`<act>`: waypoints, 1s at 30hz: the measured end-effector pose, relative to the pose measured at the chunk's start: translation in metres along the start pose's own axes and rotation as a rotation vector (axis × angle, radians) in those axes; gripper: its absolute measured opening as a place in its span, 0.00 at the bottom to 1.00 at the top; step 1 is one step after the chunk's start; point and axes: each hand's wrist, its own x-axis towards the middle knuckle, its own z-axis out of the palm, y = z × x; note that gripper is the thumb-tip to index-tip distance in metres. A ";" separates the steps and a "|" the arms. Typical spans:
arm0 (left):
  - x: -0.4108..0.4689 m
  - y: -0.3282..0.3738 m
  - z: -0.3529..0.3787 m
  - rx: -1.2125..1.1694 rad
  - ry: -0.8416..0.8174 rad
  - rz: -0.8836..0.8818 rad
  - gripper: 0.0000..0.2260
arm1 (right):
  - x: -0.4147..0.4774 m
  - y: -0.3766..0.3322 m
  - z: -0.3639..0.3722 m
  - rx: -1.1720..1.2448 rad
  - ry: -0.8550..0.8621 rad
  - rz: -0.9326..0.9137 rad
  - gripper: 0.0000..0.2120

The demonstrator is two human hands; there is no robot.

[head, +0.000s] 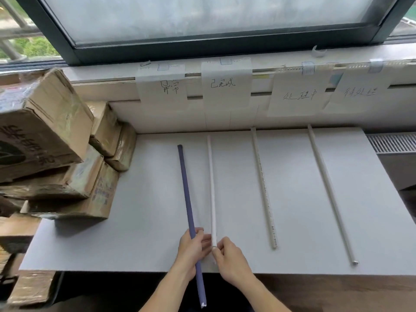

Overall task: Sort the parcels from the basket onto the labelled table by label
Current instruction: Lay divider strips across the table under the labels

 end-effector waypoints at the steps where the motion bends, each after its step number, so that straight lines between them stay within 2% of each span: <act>1: -0.001 0.002 -0.004 0.005 0.013 0.009 0.05 | 0.000 -0.001 0.002 -0.014 -0.009 0.003 0.08; 10: 0.006 0.007 -0.049 0.139 0.014 0.049 0.06 | 0.011 -0.026 0.016 -0.223 0.004 -0.017 0.09; 24: 0.040 0.017 -0.141 0.366 -0.111 0.088 0.05 | 0.022 -0.072 0.057 -0.288 0.124 0.185 0.10; 30: 0.041 0.018 -0.152 0.371 -0.145 0.083 0.05 | 0.026 -0.079 0.060 -0.322 0.158 0.190 0.08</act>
